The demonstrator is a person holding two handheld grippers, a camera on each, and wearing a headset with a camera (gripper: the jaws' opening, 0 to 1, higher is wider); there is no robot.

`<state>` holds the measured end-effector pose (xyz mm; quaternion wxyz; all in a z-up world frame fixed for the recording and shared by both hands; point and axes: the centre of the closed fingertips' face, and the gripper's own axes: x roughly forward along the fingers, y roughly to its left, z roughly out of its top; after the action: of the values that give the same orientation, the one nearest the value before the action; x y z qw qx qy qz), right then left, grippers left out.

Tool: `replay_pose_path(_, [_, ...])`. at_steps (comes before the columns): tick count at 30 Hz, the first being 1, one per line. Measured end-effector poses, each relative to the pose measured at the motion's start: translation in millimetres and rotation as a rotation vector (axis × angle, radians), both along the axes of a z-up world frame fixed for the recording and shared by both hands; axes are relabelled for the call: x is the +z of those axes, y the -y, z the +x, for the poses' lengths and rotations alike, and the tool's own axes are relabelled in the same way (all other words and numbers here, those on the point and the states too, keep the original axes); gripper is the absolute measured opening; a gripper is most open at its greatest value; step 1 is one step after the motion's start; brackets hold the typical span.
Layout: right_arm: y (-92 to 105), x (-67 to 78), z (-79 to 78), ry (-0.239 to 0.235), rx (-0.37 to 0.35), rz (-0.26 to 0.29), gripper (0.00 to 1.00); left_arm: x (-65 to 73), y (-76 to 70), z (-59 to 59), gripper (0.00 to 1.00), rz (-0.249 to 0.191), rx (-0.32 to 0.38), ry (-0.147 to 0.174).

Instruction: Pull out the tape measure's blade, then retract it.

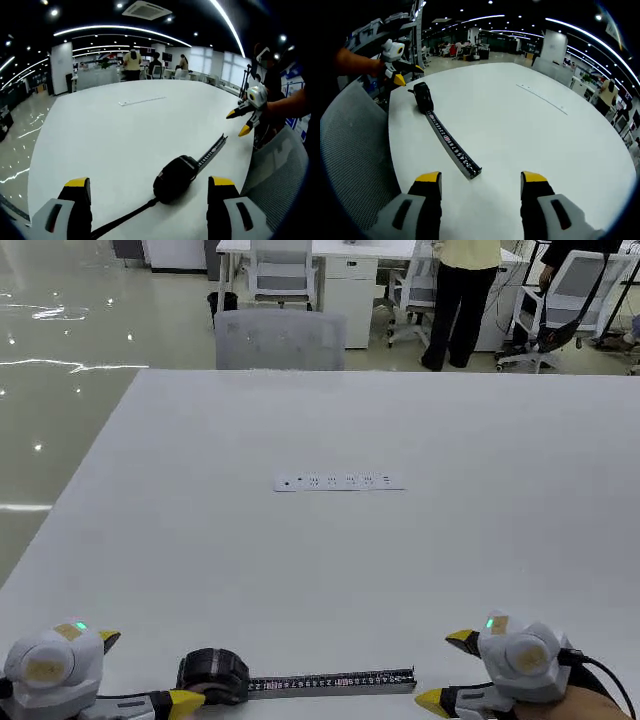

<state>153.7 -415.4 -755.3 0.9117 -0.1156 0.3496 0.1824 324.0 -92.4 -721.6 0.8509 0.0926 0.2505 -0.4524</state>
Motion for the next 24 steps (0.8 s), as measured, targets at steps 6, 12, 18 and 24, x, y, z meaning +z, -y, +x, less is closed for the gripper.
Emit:
replay_pose_path(6, [16.2,13.8,-12.2,0.085,-0.115,-0.002,0.75,1.4,-17.9,-10.5,1.00,-0.052,0.048,-0.062])
replay_pose_path(12, [20.2,18.6,-30.9,0.115,-0.171,0.023,0.85,-1.2,-32.8,-27.1,1.00,-0.040,0.037,-0.061])
replay_pose_path(18, [32.1,27.9,-54.2,0.152,-0.232,0.050,0.98,-3.5,-41.7,-35.7,1.00,-0.047,0.035,-0.042])
replay_pose_path(24, [41.8,11.6,-84.5,0.089,-0.245,0.050,1.00,-1.2,-35.2,-43.0,1.00,-0.036,0.005,-0.050])
